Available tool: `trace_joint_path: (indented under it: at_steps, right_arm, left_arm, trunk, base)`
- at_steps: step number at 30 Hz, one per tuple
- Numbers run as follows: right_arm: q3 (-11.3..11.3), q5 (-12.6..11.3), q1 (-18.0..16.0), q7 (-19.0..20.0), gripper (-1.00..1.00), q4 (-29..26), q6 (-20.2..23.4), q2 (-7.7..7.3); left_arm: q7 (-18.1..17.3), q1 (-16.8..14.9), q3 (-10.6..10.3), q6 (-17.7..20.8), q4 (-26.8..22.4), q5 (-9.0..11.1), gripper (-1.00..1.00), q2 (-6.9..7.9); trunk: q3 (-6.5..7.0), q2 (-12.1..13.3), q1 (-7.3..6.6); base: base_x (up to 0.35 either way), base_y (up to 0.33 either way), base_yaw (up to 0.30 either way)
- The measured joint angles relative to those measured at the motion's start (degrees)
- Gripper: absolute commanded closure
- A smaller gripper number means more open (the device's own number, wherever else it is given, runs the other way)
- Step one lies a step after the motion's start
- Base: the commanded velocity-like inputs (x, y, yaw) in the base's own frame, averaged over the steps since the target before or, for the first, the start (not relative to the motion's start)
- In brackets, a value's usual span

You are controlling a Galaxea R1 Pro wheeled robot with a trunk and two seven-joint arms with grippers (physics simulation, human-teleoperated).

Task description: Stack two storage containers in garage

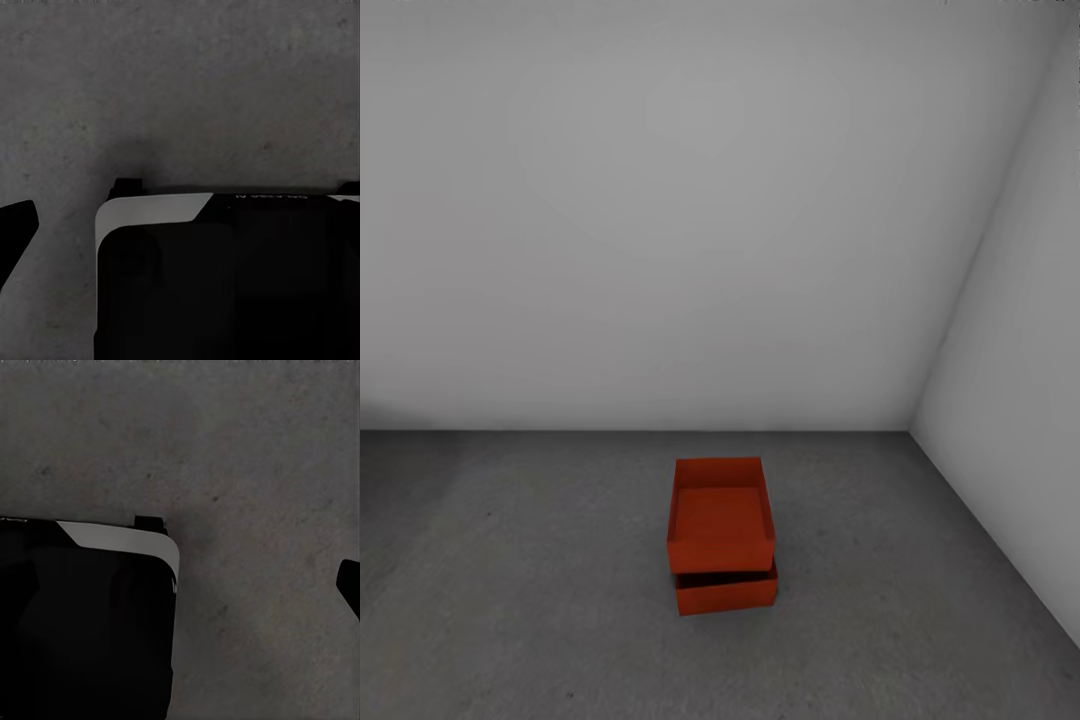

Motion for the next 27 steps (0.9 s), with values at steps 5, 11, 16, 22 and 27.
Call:
trace_joint_path:
  at_steps: [5, 11, 16, 22, 27]
  right_arm:
    - [0.0, 0.0, 0.0, 0.0, -1.00, 0.0, 0.0, 0.00]
    - [0.0, 0.0, 0.0, 0.0, -1.00, 0.0, 0.0, 0.00]
    - [0.0, 0.0, 0.0, 0.0, -1.00, 0.0, 0.0, 0.00]
    - [0.0, 0.3, 0.0, 0.0, -1.00, 0.0, 0.0, -0.11]
    - [0.0, 0.4, 0.0, 0.0, -1.00, 0.0, 0.1, -0.10]
  left_arm:
    - [0.0, 0.0, 0.0, 0.0, 0.0, 0.0, -1.00, 0.00]
    - [0.0, 0.0, 0.0, 0.0, 0.0, 0.0, -1.00, 0.00]
    - [0.0, 0.0, 0.0, 0.0, 0.0, 0.0, -1.00, -0.01]
    - [0.0, 0.0, 0.0, 0.0, 0.0, 0.0, -1.00, 0.00]
    - [0.0, 0.0, 0.0, 0.0, 0.0, 0.0, -1.00, 0.00]
  trunk:
    - [0.40, 0.0, 0.00]
    - [0.87, 0.0, 0.00]
    - [1.24, 0.0, 0.00]
    - [1.32, 0.0, 0.00]
    - [1.33, 0.0, 0.00]
  base:
    - [0.000, 0.000, 0.000]
    - [0.000, 0.000, 0.000]
    - [0.000, 0.000, 0.000]
    - [0.000, 0.000, 0.000]
    - [0.000, 0.000, 0.000]
